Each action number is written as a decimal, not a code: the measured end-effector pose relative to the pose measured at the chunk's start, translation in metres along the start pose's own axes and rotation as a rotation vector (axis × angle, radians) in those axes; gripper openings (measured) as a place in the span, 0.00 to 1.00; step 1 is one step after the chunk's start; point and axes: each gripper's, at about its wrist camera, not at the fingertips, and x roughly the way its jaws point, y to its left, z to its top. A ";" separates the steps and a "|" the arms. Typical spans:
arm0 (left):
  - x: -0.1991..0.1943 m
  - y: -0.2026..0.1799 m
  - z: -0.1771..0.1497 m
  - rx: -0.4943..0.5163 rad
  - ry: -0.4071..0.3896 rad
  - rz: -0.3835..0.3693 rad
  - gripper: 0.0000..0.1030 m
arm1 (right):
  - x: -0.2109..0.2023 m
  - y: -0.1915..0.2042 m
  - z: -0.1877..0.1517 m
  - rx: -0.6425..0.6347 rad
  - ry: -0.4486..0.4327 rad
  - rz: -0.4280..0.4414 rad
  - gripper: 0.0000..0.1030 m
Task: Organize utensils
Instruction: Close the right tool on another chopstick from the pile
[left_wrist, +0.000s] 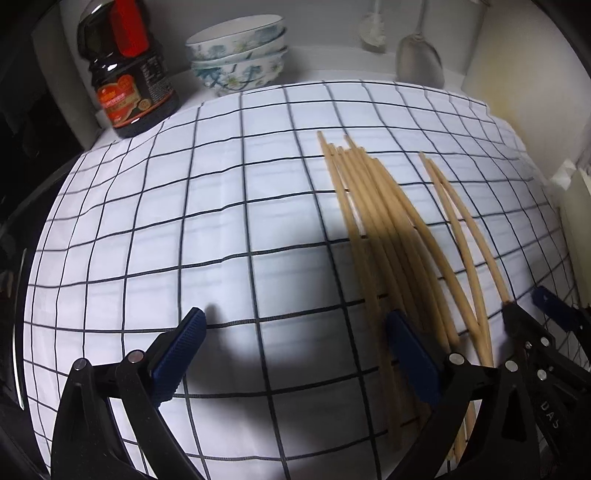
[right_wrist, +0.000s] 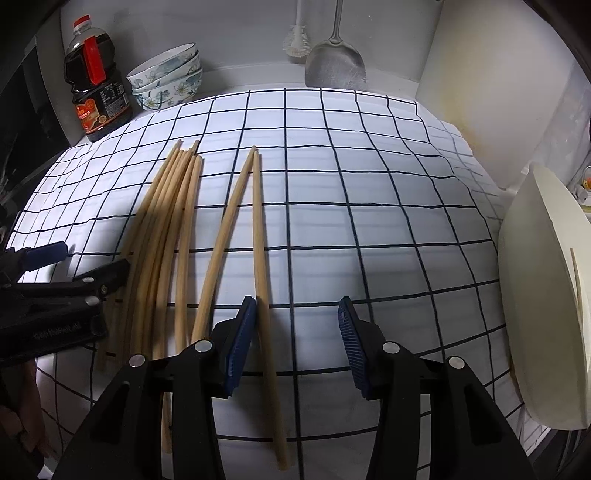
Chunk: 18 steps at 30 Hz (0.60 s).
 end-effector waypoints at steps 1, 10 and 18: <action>0.000 0.002 0.001 -0.010 0.002 -0.001 0.93 | 0.000 0.000 0.000 0.001 0.000 -0.003 0.43; 0.008 0.000 0.016 -0.025 -0.006 0.007 0.93 | 0.009 0.009 0.009 -0.022 -0.009 0.008 0.44; 0.005 -0.011 0.020 0.005 -0.040 -0.012 0.69 | 0.018 0.014 0.020 -0.040 -0.021 0.062 0.33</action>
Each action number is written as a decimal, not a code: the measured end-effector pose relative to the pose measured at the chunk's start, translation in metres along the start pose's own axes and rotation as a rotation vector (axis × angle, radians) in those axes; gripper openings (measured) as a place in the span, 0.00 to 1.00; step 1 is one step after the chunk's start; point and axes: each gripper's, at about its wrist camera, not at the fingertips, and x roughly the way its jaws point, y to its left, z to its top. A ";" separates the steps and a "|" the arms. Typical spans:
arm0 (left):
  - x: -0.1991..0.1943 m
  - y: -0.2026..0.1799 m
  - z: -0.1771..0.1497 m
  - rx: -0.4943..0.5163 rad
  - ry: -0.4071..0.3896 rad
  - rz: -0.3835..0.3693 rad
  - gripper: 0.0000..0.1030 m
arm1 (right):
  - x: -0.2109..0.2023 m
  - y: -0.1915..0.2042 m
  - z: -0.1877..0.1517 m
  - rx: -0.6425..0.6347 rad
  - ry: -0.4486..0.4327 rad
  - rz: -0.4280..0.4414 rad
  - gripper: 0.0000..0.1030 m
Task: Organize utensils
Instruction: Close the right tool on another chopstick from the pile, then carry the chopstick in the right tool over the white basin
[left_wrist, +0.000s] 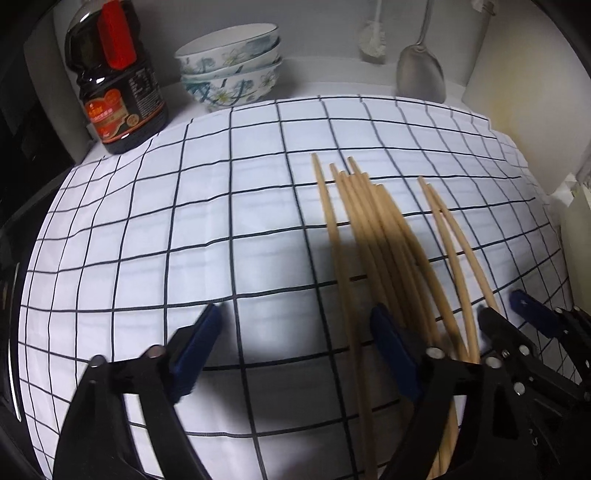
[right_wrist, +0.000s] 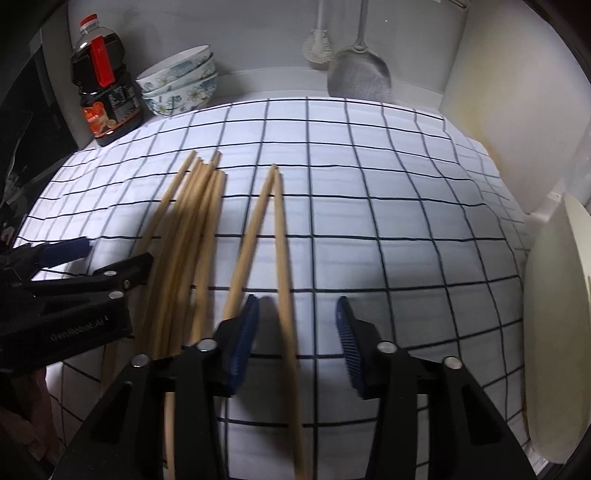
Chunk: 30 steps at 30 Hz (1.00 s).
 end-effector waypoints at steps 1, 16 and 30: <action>-0.001 -0.001 0.000 0.004 -0.006 -0.005 0.60 | 0.000 0.003 0.000 -0.011 -0.001 0.003 0.31; -0.014 0.012 -0.003 0.001 0.035 -0.098 0.07 | -0.010 -0.010 0.000 0.101 0.013 0.078 0.06; -0.093 -0.020 0.005 0.089 -0.044 -0.164 0.07 | -0.092 -0.037 0.005 0.196 -0.084 0.122 0.06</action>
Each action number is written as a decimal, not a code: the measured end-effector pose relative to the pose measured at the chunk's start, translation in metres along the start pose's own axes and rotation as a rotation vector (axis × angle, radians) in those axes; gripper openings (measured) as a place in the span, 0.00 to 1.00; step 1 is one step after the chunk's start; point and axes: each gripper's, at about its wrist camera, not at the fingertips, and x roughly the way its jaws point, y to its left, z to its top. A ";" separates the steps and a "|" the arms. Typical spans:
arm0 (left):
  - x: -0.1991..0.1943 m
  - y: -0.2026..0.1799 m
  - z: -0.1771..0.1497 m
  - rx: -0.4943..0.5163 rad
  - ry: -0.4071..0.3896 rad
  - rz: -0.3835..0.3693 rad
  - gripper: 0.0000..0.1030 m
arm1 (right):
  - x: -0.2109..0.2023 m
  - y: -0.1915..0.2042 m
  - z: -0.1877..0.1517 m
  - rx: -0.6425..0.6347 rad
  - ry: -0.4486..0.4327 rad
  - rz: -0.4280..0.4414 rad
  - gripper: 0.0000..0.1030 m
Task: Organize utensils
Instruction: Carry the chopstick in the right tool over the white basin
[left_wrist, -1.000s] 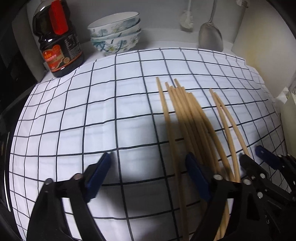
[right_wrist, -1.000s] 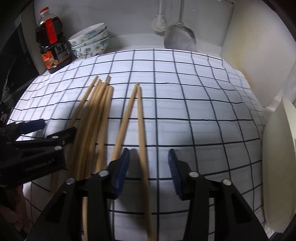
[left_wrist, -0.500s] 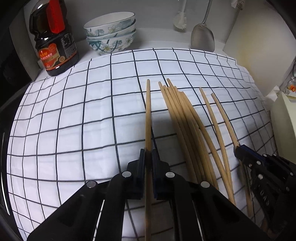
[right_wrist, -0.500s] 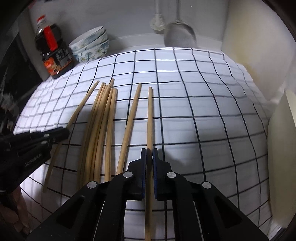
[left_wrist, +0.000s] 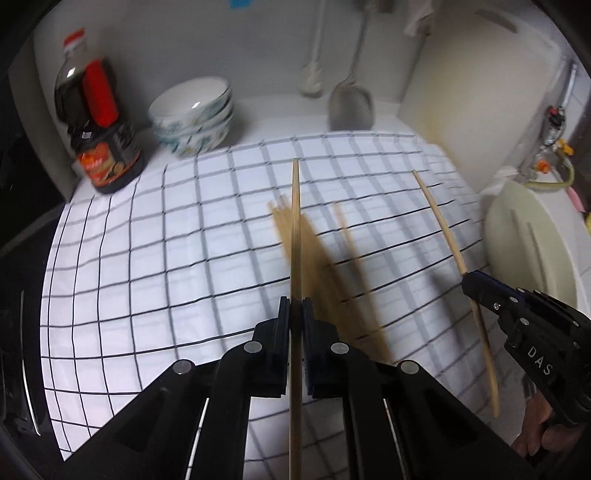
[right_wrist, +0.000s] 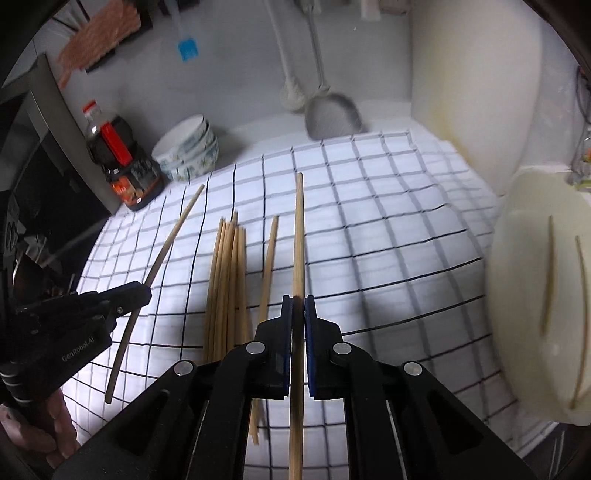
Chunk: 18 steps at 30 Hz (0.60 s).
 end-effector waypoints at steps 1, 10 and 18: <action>-0.004 -0.006 0.003 0.007 -0.009 -0.007 0.07 | -0.006 -0.003 0.001 0.003 -0.007 -0.002 0.06; -0.033 -0.099 0.034 0.122 -0.091 -0.131 0.07 | -0.078 -0.074 0.004 0.090 -0.112 -0.093 0.06; -0.015 -0.212 0.048 0.251 -0.060 -0.279 0.07 | -0.120 -0.179 -0.015 0.242 -0.157 -0.217 0.06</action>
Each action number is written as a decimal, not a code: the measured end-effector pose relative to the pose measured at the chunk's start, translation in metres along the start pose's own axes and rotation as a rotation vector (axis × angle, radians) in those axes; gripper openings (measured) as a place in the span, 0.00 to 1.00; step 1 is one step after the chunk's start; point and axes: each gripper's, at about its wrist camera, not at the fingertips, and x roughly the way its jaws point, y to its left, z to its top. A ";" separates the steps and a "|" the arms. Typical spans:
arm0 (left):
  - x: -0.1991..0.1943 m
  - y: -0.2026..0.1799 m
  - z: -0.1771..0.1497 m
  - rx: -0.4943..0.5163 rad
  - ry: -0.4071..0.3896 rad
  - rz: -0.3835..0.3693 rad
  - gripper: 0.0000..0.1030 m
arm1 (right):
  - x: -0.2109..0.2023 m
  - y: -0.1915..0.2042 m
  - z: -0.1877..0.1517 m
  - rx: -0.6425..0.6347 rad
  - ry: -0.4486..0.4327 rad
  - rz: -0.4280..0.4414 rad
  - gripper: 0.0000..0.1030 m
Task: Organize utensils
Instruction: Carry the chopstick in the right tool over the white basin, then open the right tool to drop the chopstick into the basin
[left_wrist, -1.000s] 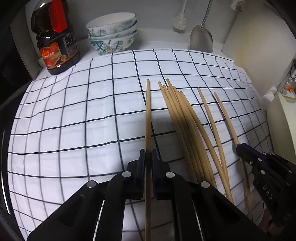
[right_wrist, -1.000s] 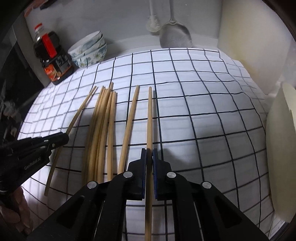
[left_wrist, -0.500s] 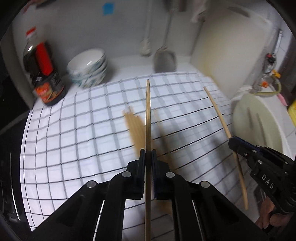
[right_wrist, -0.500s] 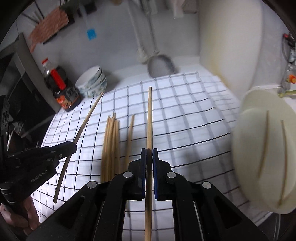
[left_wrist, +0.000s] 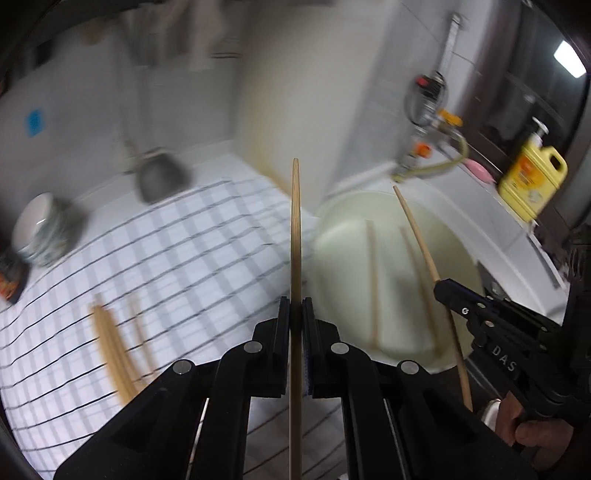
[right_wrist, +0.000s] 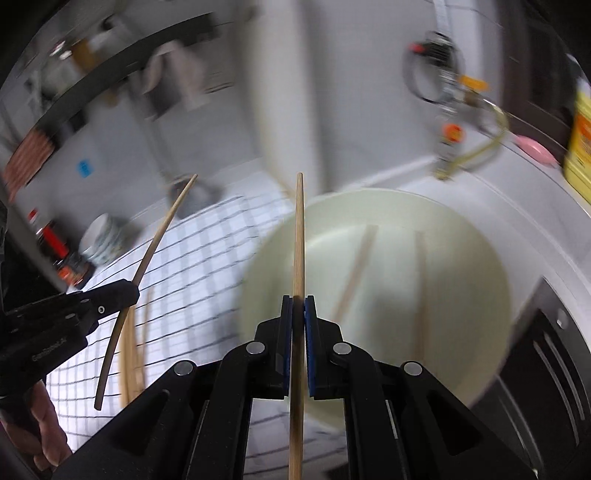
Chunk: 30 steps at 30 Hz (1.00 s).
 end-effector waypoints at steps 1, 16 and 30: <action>0.007 -0.009 0.003 0.009 0.009 -0.013 0.07 | 0.000 -0.010 0.000 0.015 0.001 -0.009 0.06; 0.111 -0.095 0.021 0.114 0.131 -0.046 0.07 | 0.056 -0.097 0.016 0.181 0.076 -0.050 0.06; 0.157 -0.100 0.022 0.119 0.210 -0.010 0.07 | 0.098 -0.108 0.016 0.220 0.174 -0.050 0.06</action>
